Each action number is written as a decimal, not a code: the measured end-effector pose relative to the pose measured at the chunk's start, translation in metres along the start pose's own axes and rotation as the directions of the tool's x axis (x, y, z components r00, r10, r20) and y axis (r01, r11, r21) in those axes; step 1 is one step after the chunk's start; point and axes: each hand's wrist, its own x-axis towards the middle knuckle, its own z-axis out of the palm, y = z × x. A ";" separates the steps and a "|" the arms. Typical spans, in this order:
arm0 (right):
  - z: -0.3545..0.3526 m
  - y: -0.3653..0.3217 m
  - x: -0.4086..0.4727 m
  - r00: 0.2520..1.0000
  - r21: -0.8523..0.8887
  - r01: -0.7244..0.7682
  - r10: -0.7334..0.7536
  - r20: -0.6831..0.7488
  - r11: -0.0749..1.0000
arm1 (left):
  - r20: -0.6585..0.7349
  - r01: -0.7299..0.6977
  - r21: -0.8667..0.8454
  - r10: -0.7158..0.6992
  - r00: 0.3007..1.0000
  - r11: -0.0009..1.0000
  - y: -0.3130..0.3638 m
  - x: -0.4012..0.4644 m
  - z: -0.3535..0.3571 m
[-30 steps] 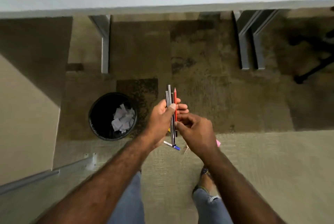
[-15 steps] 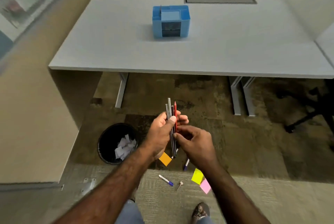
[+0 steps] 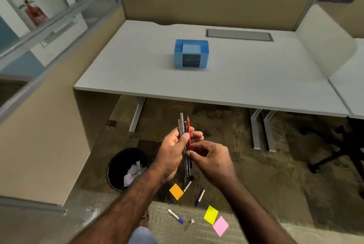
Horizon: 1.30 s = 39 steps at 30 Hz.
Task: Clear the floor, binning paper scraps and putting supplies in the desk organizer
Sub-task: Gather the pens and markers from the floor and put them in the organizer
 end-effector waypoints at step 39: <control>0.109 -0.152 0.283 0.974 -0.004 0.028 -0.029 -0.224 1.000 | 0.314 -0.215 0.195 0.147 0.938 0.957 0.198 0.259 -0.144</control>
